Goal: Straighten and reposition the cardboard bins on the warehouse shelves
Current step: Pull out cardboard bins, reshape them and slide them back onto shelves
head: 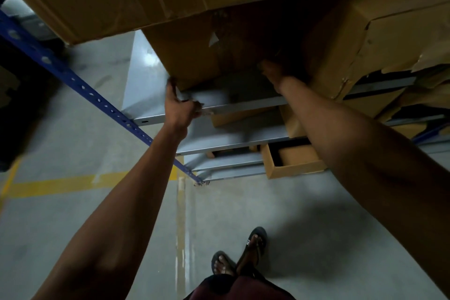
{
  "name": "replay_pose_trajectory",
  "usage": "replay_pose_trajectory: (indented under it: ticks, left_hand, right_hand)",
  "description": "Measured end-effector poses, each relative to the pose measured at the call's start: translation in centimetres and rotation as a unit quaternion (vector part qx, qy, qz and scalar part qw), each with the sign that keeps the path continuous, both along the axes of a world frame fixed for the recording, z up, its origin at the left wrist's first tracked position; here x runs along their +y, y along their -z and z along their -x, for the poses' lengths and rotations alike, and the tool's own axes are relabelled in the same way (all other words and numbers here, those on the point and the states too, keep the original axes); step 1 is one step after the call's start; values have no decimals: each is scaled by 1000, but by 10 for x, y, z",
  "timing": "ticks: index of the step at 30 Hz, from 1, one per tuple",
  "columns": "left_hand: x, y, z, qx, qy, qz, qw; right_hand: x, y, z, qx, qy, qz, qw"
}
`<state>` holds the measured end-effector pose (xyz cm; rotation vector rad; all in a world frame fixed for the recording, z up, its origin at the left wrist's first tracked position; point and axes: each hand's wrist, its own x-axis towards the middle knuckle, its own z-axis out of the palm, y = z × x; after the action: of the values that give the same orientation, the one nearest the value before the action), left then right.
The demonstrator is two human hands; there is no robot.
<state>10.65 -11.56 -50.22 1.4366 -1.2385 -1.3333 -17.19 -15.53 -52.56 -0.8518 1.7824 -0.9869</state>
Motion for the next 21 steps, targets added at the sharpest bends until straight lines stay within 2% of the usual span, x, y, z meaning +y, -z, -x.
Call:
replay_pose_trajectory:
  ticks: [4, 10, 16, 21]
  left_hand:
    - [-5, 3, -17, 0, -46, 0, 999]
    - [-7, -8, -27, -28, -78, 10, 997]
    - [-6, -30, -12, -14, -68, 17, 997]
    - [3, -36, -35, 34, -114, -15, 993]
  right_hand:
    - [31, -31, -23, 26, -39, -9, 999]
    - [41, -30, -23, 72, -34, 3, 997]
    - [47, -53, -31, 52, -57, 6, 997]
    - [93, -56, -45, 11, -8, 90, 996]
